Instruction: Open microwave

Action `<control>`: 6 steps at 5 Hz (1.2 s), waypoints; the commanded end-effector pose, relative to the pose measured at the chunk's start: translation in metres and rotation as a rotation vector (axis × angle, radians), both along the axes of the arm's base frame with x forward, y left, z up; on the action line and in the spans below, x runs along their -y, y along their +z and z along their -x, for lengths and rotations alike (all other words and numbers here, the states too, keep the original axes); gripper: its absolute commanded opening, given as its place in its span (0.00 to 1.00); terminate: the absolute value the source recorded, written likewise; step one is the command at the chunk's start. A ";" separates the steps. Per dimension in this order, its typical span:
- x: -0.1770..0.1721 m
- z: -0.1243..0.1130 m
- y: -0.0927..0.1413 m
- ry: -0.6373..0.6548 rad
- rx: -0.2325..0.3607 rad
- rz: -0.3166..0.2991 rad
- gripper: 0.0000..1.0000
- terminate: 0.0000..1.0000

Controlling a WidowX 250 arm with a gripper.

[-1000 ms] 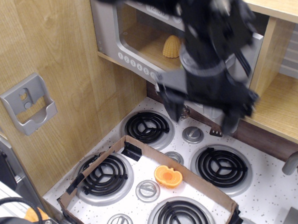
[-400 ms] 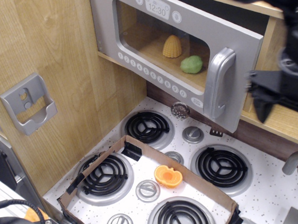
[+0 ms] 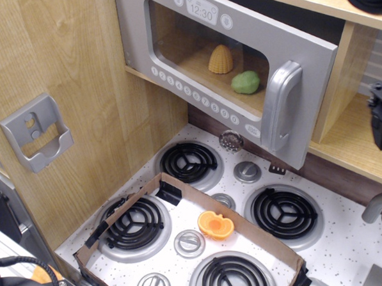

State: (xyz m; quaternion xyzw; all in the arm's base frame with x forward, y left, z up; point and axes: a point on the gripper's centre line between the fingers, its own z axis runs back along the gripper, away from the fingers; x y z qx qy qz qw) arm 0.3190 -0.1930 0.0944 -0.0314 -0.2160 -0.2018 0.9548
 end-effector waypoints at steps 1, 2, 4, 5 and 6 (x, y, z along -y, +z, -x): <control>-0.026 -0.029 0.007 -0.228 0.098 0.021 1.00 0.00; -0.045 -0.037 0.001 -0.251 0.112 0.007 1.00 0.00; -0.060 -0.008 -0.014 -0.028 0.075 0.028 1.00 0.00; -0.067 0.008 -0.021 0.054 0.045 0.014 1.00 0.00; -0.078 0.021 -0.022 0.118 0.036 -0.033 1.00 0.00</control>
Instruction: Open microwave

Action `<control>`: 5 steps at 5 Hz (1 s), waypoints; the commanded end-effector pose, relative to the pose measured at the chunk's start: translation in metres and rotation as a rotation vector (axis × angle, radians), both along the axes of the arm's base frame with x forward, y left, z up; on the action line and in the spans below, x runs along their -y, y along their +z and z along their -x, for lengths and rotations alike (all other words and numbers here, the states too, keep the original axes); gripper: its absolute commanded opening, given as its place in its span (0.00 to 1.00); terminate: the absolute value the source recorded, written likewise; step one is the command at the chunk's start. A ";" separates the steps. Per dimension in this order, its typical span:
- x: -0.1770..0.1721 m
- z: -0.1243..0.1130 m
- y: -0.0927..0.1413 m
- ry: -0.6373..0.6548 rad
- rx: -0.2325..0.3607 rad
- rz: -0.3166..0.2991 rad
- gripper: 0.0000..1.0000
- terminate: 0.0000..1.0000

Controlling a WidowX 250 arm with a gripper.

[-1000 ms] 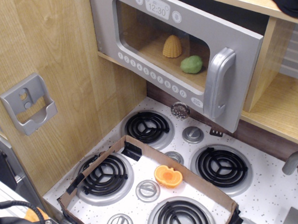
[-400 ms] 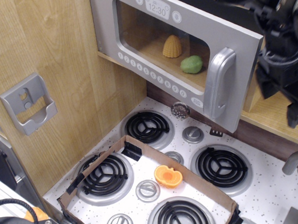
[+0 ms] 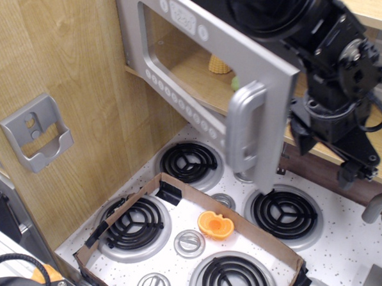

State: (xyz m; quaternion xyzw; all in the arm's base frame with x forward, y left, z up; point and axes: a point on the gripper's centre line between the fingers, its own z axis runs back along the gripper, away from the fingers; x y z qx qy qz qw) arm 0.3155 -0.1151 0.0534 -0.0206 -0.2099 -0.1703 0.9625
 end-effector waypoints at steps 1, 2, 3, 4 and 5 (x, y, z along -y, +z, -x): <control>-0.014 0.027 0.017 0.098 0.022 -0.055 1.00 0.00; -0.035 0.033 0.017 0.129 -0.021 -0.069 1.00 0.00; -0.052 0.040 0.017 0.146 -0.054 -0.061 1.00 0.00; -0.068 0.048 0.012 0.139 -0.059 -0.070 1.00 0.00; -0.080 0.052 0.011 0.127 -0.087 -0.065 1.00 1.00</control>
